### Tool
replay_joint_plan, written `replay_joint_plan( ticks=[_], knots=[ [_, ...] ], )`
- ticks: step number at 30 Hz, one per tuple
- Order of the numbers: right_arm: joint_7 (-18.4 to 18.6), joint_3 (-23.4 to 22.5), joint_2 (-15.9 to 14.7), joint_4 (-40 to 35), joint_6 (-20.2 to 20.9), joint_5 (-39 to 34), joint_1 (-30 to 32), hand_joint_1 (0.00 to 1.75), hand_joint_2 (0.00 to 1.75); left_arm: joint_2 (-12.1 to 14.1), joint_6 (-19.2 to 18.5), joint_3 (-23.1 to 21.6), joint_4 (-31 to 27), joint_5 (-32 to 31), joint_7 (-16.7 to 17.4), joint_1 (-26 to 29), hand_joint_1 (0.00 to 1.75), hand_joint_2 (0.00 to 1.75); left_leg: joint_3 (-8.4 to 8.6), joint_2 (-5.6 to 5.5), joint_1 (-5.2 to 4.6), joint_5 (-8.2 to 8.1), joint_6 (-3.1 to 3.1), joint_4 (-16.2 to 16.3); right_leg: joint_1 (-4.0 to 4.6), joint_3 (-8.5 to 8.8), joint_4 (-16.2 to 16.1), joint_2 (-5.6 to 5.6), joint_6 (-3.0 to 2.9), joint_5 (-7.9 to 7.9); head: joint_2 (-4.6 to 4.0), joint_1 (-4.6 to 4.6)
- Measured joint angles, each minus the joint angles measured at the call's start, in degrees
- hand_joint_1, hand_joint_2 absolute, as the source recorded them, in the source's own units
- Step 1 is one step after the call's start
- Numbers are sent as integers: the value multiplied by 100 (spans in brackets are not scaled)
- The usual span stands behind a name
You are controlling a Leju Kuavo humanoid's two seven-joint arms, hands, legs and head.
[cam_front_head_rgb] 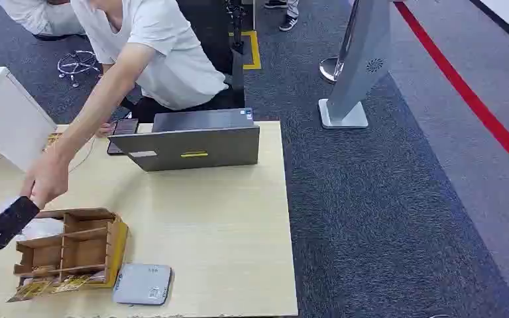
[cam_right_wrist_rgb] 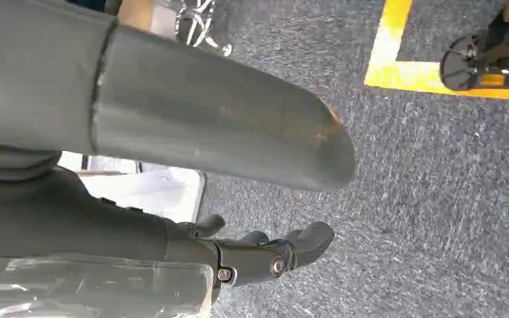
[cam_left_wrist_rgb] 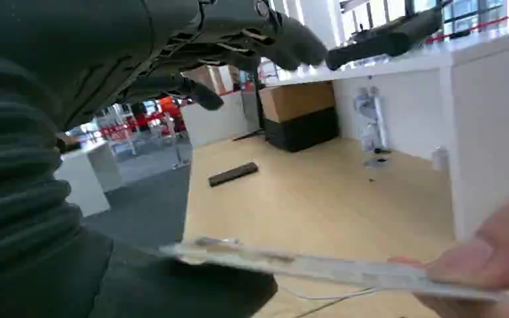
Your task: Pass the card to the sensor for recognition and then transmit it.
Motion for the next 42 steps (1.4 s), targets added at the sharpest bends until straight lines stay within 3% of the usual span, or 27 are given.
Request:
replay_joint_plan(
  ticks=[9, 19, 30, 33, 36, 38, 40, 42],
  knots=[
    [4, 2, 2, -37, 275, 279, 3, 0, 0, 249, -935, -122, 345, -1376, 612, -258, 175, 175, 0, 0, 0, 1, -1, 0, 1, -1, 1, 2, -4, 3, -2, 0],
    [31, 33, 2, -107, 328, 245, 20, 0, 0, 330, -952, -127, 494, -1390, 596, -323, 175, 175, 0, 0, 0, 2, 0, 0, 1, 0, 1, 0, -4, 4, -2, 2],
    [164, 269, 4, -332, 317, -77, 197, 0, 0, 295, -360, -269, 474, -1390, 281, -161, 175, 175, -1, 0, 1, 3, 0, 0, 1, 0, 1, 1, -4, 4, -2, 0],
    [269, 359, 4, -437, 284, -265, 294, 0, 0, 223, 106, -422, 266, -1390, -25, -10, 175, 175, -1, -1, 0, 3, 1, 1, 0, 0, 1, -2, -4, 4, 0, 0],
    [354, 511, 4, -581, 247, -432, 419, 0, 0, 131, 306, -769, -15, -1390, -28, 135, 175, 175, -4, -2, -1, 2, 1, 1, 0, 0, 0, -4, -4, 4, -2, 2],
    [402, 601, 4, -665, 196, -540, 497, 0, 0, 67, 620, -962, -189, -1390, -254, 221, 175, 175, -3, 0, -2, 2, 1, 1, -1, -2, -1, -1, -4, 4, -2, 0],
    [446, 728, 4, -763, 155, -671, 609, 0, 0, -42, 1020, -1288, -444, -1390, -462, 328, 175, 175, -4, -2, -5, 1, 3, 2, -3, -2, -2, -5, -3, 4, -2, 0],
    [450, 859, 4, -857, 111, -739, 696, 0, 0, -112, 1137, -1725, -665, -1390, -422, 418, 175, 175, -8, -5, -4, 1, 3, 2, -3, -1, -2, -9, -3, 4, 0, 4]
  ],
)
